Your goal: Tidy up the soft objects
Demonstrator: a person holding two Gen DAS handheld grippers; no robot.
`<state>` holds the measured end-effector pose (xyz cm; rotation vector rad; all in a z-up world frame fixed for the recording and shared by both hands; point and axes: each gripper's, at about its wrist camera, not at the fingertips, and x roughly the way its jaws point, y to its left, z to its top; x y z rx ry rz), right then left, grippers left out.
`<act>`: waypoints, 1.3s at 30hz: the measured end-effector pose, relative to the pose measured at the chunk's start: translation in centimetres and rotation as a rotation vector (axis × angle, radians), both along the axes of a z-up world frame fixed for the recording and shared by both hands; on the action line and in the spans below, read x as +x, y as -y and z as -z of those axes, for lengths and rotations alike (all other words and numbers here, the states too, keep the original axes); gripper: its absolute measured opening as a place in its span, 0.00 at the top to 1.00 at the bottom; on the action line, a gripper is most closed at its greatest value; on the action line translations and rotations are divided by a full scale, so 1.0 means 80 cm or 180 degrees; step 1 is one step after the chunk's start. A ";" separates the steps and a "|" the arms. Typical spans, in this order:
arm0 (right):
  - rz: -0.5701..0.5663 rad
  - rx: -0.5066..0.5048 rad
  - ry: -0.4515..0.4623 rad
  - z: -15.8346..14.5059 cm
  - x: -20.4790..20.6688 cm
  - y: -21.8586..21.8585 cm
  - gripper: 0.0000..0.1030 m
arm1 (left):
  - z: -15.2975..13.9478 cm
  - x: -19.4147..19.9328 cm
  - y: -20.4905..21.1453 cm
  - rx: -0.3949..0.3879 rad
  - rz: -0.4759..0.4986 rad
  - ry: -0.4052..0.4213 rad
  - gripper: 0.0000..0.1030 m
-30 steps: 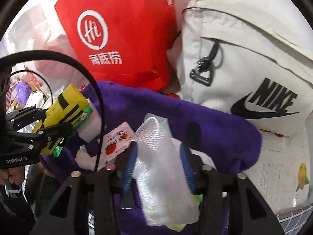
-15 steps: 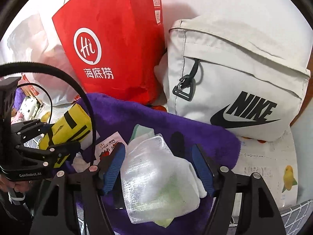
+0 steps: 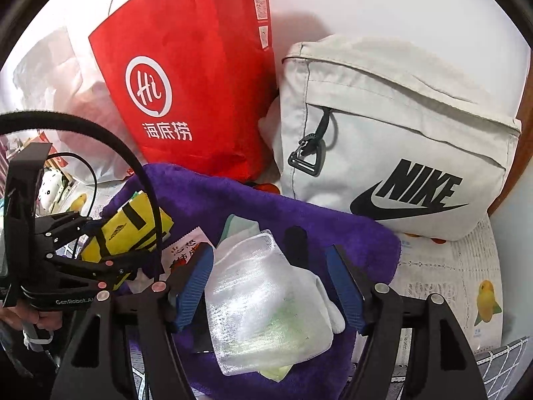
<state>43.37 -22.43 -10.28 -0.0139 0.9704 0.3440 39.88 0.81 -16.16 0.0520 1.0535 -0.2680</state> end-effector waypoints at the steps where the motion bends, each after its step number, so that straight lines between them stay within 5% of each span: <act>1: -0.0004 0.0001 0.0003 -0.001 -0.001 -0.001 0.32 | 0.000 0.000 -0.001 -0.0021 -0.0008 -0.0009 0.32; 11: -0.0064 -0.0115 0.0109 -0.023 -0.018 -0.012 0.32 | -0.024 -0.012 -0.002 -0.0036 -0.0033 0.0031 0.20; 20: 0.0203 -0.0167 0.0165 -0.074 -0.068 0.011 0.23 | -0.098 -0.055 -0.002 0.0077 -0.0059 0.0478 0.17; 22: 0.0248 -0.0168 0.0197 -0.084 -0.092 0.007 0.18 | -0.120 -0.067 0.000 0.0130 -0.0074 0.0627 0.08; 27: 0.0359 -0.0086 0.0249 -0.108 -0.155 -0.002 0.10 | -0.167 -0.110 0.008 0.0249 -0.0123 0.0991 0.00; 30: 0.0555 -0.0184 0.0359 -0.124 -0.197 -0.001 0.00 | -0.181 -0.138 0.016 0.0218 -0.0146 0.0930 0.00; 39: 0.0690 -0.0156 0.0381 -0.139 -0.289 0.003 0.00 | -0.203 -0.272 0.033 0.0222 -0.0153 0.0962 0.00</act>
